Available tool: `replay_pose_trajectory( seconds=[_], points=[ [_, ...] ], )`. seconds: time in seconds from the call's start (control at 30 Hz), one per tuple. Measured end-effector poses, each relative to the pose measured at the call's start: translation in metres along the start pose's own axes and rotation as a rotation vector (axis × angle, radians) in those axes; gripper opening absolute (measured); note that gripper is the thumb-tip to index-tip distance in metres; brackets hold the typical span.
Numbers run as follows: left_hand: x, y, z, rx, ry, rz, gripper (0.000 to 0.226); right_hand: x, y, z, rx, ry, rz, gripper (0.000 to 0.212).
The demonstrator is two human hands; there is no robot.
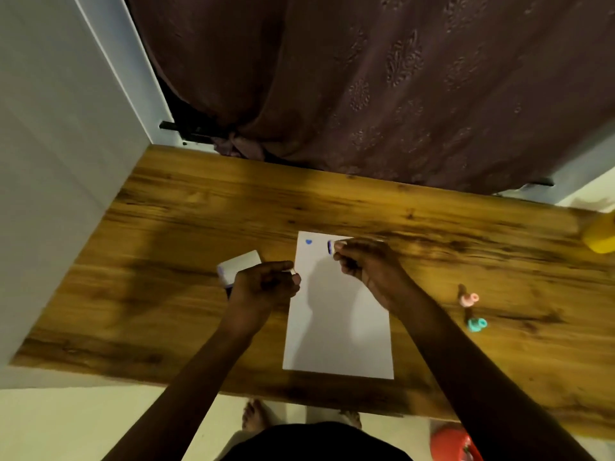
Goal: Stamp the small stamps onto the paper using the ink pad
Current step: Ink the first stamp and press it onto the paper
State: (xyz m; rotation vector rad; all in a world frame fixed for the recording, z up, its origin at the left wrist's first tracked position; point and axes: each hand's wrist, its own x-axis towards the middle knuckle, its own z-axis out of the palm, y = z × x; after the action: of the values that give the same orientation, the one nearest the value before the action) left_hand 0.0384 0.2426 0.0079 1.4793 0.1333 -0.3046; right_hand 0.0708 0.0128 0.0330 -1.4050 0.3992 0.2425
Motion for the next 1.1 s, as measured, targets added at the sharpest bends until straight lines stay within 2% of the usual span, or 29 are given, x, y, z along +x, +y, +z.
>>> replay_pose_trajectory(
  seconds=[0.2,0.43,0.9,1.0,1.1],
  points=[
    [-0.001,0.004,0.044,0.070,-0.120,0.071,0.031,-0.053,0.024,-0.023,-0.237,-0.069,-0.139,0.016],
    [-0.005,0.003,0.076,0.116,-0.211,0.067,0.026,-0.072,0.022,-0.049,-0.306,-0.081,-0.201,0.018],
    [-0.022,-0.024,0.134,0.173,-0.364,0.055,0.030,-0.108,0.037,-0.125,-0.378,-0.079,-0.041,0.017],
    [-0.024,-0.031,0.150,0.332,-0.384,0.075,0.032,-0.110,0.041,-0.140,-0.527,0.010,-0.113,0.015],
    [-0.020,-0.039,0.163,0.407,-0.354,0.061,0.034,-0.108,0.049,-0.158,-0.851,0.148,-0.206,0.012]
  ],
)
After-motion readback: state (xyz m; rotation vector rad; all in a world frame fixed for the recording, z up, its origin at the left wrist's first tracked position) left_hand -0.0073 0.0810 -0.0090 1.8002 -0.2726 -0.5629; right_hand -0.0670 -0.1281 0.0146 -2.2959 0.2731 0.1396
